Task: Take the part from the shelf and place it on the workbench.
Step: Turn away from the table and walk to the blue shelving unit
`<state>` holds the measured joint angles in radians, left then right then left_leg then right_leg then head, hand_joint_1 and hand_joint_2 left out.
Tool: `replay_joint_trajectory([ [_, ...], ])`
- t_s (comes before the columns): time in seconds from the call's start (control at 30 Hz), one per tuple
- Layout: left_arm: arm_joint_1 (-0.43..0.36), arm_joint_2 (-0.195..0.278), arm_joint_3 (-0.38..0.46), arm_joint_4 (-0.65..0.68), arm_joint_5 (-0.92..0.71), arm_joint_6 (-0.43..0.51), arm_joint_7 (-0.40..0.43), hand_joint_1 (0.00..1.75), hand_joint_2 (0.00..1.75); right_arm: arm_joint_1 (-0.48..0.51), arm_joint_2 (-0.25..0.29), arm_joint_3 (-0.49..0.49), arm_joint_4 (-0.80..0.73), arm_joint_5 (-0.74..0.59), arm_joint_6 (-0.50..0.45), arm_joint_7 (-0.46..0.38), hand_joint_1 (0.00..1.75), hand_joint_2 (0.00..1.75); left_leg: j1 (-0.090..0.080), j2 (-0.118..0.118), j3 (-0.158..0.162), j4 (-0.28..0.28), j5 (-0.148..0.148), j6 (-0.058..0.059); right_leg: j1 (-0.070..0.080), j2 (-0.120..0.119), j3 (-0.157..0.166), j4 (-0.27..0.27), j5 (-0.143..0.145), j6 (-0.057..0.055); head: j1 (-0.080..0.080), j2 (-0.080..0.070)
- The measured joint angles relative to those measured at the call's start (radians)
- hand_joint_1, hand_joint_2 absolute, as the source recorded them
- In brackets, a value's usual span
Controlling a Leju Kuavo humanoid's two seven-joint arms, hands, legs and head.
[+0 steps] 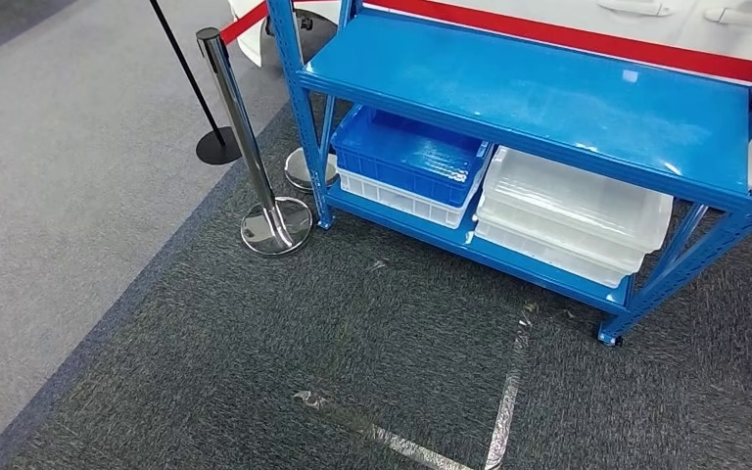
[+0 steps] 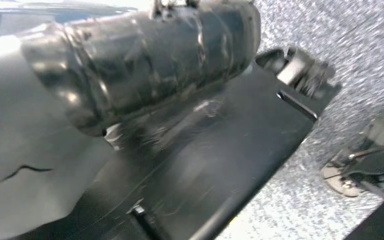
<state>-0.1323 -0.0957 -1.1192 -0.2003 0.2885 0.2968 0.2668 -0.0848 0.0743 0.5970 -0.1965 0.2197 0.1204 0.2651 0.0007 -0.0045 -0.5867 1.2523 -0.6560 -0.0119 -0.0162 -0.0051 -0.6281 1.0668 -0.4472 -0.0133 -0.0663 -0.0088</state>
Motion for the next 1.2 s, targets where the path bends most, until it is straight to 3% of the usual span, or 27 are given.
replay_joint_trajectory([
  [0.03, -0.002, 0.0, 0.0, 0.0, 0.0, 0.0, -0.001, 0.0, 0.0, 0.0, 0.0, 0.001, 0.0, -0.001, 0.0, 0.002, 0.0, 0.0, 0.0, 0.0, -0.027, 0.035, -0.007, -0.001, 0.002, -0.001, 0.002, 0.0, -0.002, -0.002, 0.0, 0.0],
  [0.07, -0.003, 0.0, 0.0, 0.0, -0.001, 0.0, -0.001, 0.0, 0.0, 0.0, 0.0, 0.001, 0.0, -0.001, 0.0, 0.005, 0.0, 0.0, 0.0, 0.0, -0.039, 0.039, 0.007, 0.001, 0.003, 0.0, 0.004, 0.0, -0.004, -0.004, 0.0, 0.0],
  [0.1, -0.004, 0.0, 0.0, 0.0, -0.001, 0.0, -0.001, 0.0, 0.0, 0.0, 0.0, 0.002, 0.0, -0.002, 0.001, 0.007, 0.0, 0.0, 0.0, 0.0, -0.035, 0.01, 0.039, 0.005, 0.005, 0.001, 0.008, 0.0, -0.005, -0.004, 0.0, 0.0],
  [0.17, -0.003, 0.0, -0.001, 0.0, 0.0, -0.002, -0.001, 0.0, 0.0, 0.0, 0.0, 0.004, 0.0, -0.005, -0.002, 0.011, 0.0, 0.0, -0.003, 0.001, -0.001, -0.106, 0.122, 0.017, 0.007, 0.004, 0.015, -0.001, -0.008, -0.005, 0.001, 0.0],
  [0.23, -0.002, 0.001, -0.001, 0.0, 0.001, -0.008, 0.003, 0.0, 0.0, -0.001, 0.0, 0.005, 0.0, -0.016, -0.01, 0.016, 0.0, 0.0, -0.011, 0.003, 0.018, -0.186, 0.14, 0.031, 0.007, 0.004, 0.014, -0.002, -0.007, 0.001, -0.001, 0.0],
  [0.3, -0.003, 0.001, -0.001, 0.0, 0.002, -0.015, 0.008, 0.0, 0.0, 0.0, 0.001, 0.005, 0.0, -0.032, -0.018, 0.021, 0.0, 0.0, -0.018, 0.002, 0.017, -0.209, 0.137, 0.042, 0.007, 0.001, 0.014, -0.004, -0.007, 0.014, -0.004, 0.0],
  [0.33, -0.004, 0.0, -0.001, 0.0, 0.002, -0.017, 0.01, 0.0, 0.0, 0.0, 0.001, 0.005, 0.0, -0.038, -0.019, 0.023, 0.0, 0.0, -0.014, 0.001, 0.023, -0.219, 0.153, 0.046, 0.007, 0.0, 0.016, -0.003, -0.009, 0.02, -0.004, 0.0],
  [0.4, -0.005, -0.001, -0.001, 0.0, 0.003, -0.021, 0.012, 0.0, 0.0, -0.001, 0.001, 0.005, 0.0, -0.044, -0.02, 0.026, 0.0, 0.0, -0.008, 0.004, 0.035, -0.239, 0.171, 0.052, 0.008, 0.001, 0.007, 0.026, -0.033, 0.03, -0.002, 0.0],
  [0.47, -0.006, -0.002, -0.001, 0.0, 0.004, -0.022, 0.012, 0.0, 0.0, -0.001, 0.0, 0.005, 0.0, -0.044, -0.021, 0.027, 0.0, 0.0, -0.007, 0.007, 0.039, -0.247, 0.18, 0.058, 0.008, 0.003, -0.035, 0.125, -0.093, 0.036, 0.001, 0.0],
  [0.53, -0.006, -0.002, -0.001, 0.0, 0.004, -0.023, 0.013, 0.0, 0.0, -0.001, 0.0, 0.005, 0.0, -0.044, -0.021, 0.027, 0.0, 0.0, -0.009, 0.008, 0.035, -0.243, 0.18, 0.06, 0.007, 0.004, -0.081, 0.232, -0.138, 0.04, 0.003, 0.0],
  [0.57, -0.006, -0.002, -0.001, 0.0, 0.004, -0.023, 0.013, 0.0, 0.0, -0.001, 0.0, 0.005, 0.0, -0.044, -0.021, 0.027, 0.0, 0.0, -0.009, 0.007, 0.034, -0.241, 0.179, 0.06, 0.006, 0.004, -0.085, 0.246, -0.135, 0.042, 0.003, 0.0],
  [0.6, -0.006, -0.002, -0.001, 0.0, 0.004, -0.023, 0.013, 0.0, 0.0, -0.001, 0.0, 0.005, 0.0, -0.045, -0.021, 0.027, 0.0, 0.0, -0.008, 0.006, 0.033, -0.237, 0.177, 0.06, 0.005, 0.003, -0.071, 0.223, -0.115, 0.043, 0.003, 0.0],
  [0.67, -0.007, -0.002, -0.001, 0.0, 0.004, -0.023, 0.013, 0.0, 0.0, -0.001, 0.0, 0.005, 0.0, -0.045, -0.021, 0.027, 0.0, 0.0, -0.006, 0.003, 0.033, -0.227, 0.17, 0.054, 0.001, 0.004, -0.009, 0.103, -0.058, 0.045, 0.003, 0.0],
  [0.73, -0.008, -0.002, 0.0, 0.0, 0.004, -0.023, 0.013, 0.0, 0.0, -0.001, 0.0, 0.005, 0.0, -0.045, -0.021, 0.027, 0.0, 0.0, -0.009, 0.001, 0.027, -0.213, 0.161, 0.044, 0.001, 0.006, 0.035, 0.015, -0.034, 0.038, 0.003, 0.0],
  [0.83, -0.009, -0.002, 0.0, 0.0, 0.004, -0.023, 0.015, 0.0, 0.0, 0.001, 0.0, 0.005, 0.0, -0.045, -0.021, 0.028, 0.0, 0.0, -0.012, 0.001, 0.022, -0.209, 0.158, 0.033, 0.004, 0.01, 0.038, 0.001, -0.034, 0.021, 0.003, 0.0],
  [0.9, -0.009, -0.002, 0.0, 0.0, 0.004, -0.024, 0.018, 0.0, 0.0, 0.001, 0.0, 0.005, 0.0, -0.047, -0.023, 0.028, 0.0, 0.0, -0.01, 0.003, 0.012, -0.183, 0.136, 0.024, 0.002, 0.013, 0.038, -0.003, -0.03, 0.012, 0.0, 0.0],
  [1.03, -0.016, -0.002, 0.0, 0.0, 0.003, -0.025, 0.025, 0.0, 0.0, 0.002, 0.0, 0.005, 0.0, -0.053, -0.031, 0.027, 0.0, 0.0, -0.006, 0.003, -0.076, 0.032, 0.031, 0.009, 0.001, 0.022, 0.036, -0.004, -0.029, 0.003, -0.005, 0.0],
  [1.07, -0.017, -0.002, 0.0, 0.0, 0.003, -0.026, 0.027, 0.0, 0.0, 0.002, -0.001, 0.005, 0.0, -0.053, -0.031, 0.027, 0.0, 0.0, -0.006, 0.003, -0.084, 0.056, 0.031, 0.01, 0.002, 0.028, 0.036, -0.004, -0.029, 0.003, -0.006, 0.0],
  [1.1, -0.018, -0.002, 0.0, 0.0, 0.003, -0.026, 0.027, 0.0, 0.0, 0.002, -0.001, 0.005, 0.001, -0.054, -0.031, 0.027, 0.0, 0.0, -0.006, 0.002, -0.077, 0.045, 0.05, 0.012, 0.002, 0.036, 0.037, -0.004, -0.029, 0.003, -0.005, 0.0],
  [1.13, -0.017, -0.002, 0.0, 0.0, 0.003, -0.027, 0.028, 0.0, 0.44, 0.002, -0.001, 0.005, 0.001, -0.054, -0.031, 0.028, 0.0, 0.0, -0.006, -0.001, -0.053, -0.002, 0.084, 0.016, 0.002, 0.046, 0.038, -0.004, -0.029, 0.003, -0.006, 0.0],
  [1.2, -0.013, -0.002, 0.0, 0.0, 0.004, -0.031, 0.029, 0.0, 1.31, 0.0, 0.0, 0.005, 0.001, -0.056, -0.031, 0.028, 0.0, 0.0, -0.006, -0.03, 0.003, -0.127, 0.143, 0.024, 0.001, 0.064, 0.039, -0.004, -0.028, 0.005, -0.005, 0.0],
])
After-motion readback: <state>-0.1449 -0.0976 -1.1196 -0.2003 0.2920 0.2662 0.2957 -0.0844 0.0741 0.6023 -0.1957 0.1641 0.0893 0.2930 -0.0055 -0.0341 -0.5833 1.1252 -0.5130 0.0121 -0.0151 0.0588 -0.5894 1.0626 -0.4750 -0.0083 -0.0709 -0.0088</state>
